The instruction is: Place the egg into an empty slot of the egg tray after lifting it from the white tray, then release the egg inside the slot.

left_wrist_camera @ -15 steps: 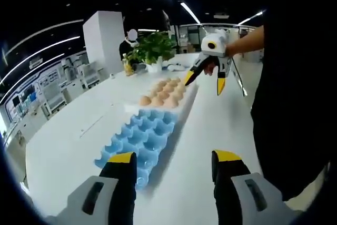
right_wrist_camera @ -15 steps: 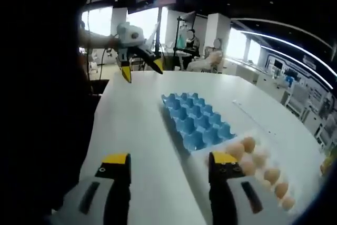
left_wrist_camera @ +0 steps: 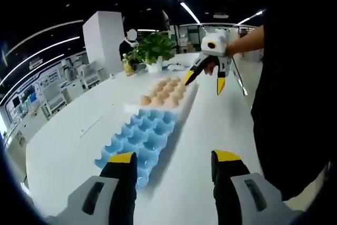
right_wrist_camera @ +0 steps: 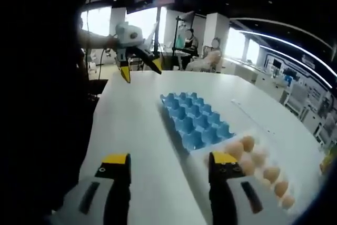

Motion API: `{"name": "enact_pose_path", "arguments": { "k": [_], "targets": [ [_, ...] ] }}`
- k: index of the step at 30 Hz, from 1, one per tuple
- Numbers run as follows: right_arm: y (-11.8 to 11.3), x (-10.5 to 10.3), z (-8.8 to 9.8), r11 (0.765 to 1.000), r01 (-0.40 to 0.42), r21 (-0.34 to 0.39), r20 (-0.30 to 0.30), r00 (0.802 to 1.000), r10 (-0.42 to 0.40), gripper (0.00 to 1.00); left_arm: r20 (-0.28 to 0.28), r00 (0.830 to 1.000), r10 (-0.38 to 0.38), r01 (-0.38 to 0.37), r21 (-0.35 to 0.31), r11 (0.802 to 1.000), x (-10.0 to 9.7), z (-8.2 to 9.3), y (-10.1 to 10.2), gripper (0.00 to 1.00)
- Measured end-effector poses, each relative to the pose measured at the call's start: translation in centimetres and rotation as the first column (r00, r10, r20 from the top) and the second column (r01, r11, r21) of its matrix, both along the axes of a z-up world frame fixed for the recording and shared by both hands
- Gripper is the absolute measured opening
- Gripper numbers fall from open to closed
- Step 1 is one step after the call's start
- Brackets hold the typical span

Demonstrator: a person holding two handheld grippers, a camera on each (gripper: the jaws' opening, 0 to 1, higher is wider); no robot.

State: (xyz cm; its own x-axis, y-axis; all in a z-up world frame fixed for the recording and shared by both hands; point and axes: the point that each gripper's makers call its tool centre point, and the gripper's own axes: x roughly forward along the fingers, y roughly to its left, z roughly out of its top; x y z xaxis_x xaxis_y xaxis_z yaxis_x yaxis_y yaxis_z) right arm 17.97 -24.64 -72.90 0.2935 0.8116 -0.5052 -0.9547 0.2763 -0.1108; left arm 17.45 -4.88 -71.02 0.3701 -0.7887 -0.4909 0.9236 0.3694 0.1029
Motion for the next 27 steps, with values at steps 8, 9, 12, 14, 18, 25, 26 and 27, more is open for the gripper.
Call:
{"name": "enact_pose_path", "arguments": {
  "k": [8,9,12,14,18,25,26,27],
  "targets": [
    [-0.42,0.27,-0.32,1.000,0.011,0.005,-0.004,1.000,-0.011,0.61,0.004,1.000,-0.001,0.000,0.018,1.000,0.23,-0.31,-0.03,0.56],
    [-0.50,0.31,-0.31,1.000,0.013,0.005,-0.004,1.000,-0.013,0.61,0.006,1.000,-0.002,0.002,0.016,1.000,0.26,-0.28,-0.07,0.56],
    [-0.61,0.43,-0.19,1.000,0.017,0.008,0.000,1.000,-0.017,0.61,0.001,1.000,-0.007,0.007,0.011,1.000,0.21,-0.19,-0.19,0.57],
    [-0.62,0.50,-0.14,1.000,0.020,0.009,0.000,1.000,-0.020,0.61,0.007,1.000,-0.006,0.005,0.010,1.000,0.27,-0.17,-0.17,0.58],
    [-0.49,0.50,-0.21,1.000,0.018,0.006,0.000,1.000,-0.018,0.60,0.001,1.000,-0.005,0.005,0.012,1.000,0.24,-0.29,-0.08,0.58],
    [-0.30,0.56,-0.07,1.000,0.016,0.013,-0.001,1.000,-0.016,0.60,0.005,1.000,-0.003,0.003,0.009,1.000,0.33,-0.09,0.05,0.57],
    [-0.28,0.59,-0.03,1.000,0.016,0.013,-0.001,1.000,-0.016,0.60,0.007,1.000,-0.003,0.003,0.009,1.000,0.38,-0.05,0.08,0.57],
    [-0.28,0.60,0.00,1.000,0.015,0.013,-0.001,1.000,-0.015,0.60,0.008,1.000,-0.002,0.002,0.008,1.000,0.42,0.02,0.10,0.57]
  ]
}}
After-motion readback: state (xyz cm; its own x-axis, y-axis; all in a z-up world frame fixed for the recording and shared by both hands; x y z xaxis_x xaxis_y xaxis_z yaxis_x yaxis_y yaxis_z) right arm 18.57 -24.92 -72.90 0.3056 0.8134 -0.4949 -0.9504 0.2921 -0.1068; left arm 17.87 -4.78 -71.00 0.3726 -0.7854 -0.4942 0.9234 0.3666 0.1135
